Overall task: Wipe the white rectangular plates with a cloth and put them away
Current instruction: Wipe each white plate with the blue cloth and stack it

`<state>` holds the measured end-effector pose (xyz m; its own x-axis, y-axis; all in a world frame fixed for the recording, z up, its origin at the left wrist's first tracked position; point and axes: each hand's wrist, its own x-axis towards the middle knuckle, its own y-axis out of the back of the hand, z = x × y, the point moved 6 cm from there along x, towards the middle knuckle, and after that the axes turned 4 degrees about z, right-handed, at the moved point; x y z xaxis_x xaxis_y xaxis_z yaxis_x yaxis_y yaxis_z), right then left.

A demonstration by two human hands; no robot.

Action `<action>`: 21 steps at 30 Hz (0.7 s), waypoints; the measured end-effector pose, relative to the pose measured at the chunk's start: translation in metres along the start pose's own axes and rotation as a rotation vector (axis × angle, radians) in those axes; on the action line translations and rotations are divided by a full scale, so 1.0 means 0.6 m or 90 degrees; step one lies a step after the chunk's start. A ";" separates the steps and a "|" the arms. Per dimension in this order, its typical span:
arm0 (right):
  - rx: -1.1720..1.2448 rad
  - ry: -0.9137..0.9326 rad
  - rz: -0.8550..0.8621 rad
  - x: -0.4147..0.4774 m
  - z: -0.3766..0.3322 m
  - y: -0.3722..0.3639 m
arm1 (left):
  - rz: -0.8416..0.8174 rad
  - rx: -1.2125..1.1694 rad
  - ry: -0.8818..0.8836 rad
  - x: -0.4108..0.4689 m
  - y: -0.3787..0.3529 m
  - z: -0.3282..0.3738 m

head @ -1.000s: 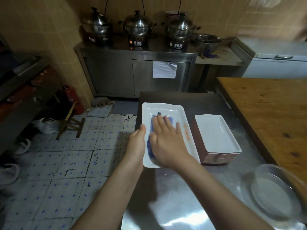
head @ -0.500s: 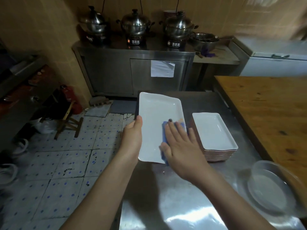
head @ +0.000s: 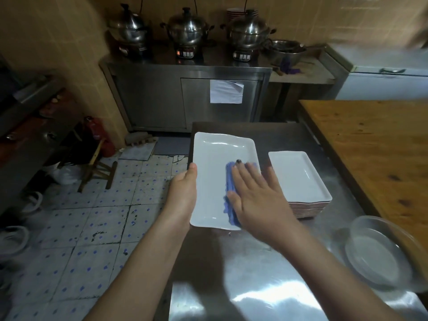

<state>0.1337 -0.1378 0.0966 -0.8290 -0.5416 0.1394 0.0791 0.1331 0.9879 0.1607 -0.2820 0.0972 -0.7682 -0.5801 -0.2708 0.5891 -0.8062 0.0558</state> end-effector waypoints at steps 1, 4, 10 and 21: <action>0.036 0.011 -0.002 -0.008 -0.016 -0.004 | -0.006 -0.005 0.000 -0.001 -0.001 0.000; 0.071 0.047 -0.005 0.006 -0.043 -0.015 | -0.049 0.020 -0.005 -0.007 -0.020 -0.009; -0.037 -0.073 0.012 0.078 0.048 -0.001 | -0.051 0.031 -0.009 -0.018 -0.025 -0.016; 0.030 0.052 0.023 -0.015 0.014 0.003 | -0.063 0.049 -0.036 -0.085 -0.074 -0.031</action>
<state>0.1369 -0.1259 0.0964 -0.7781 -0.6011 0.1823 0.0811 0.1917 0.9781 0.1787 -0.2144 0.0909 -0.8357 -0.5015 -0.2237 0.4908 -0.8649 0.1056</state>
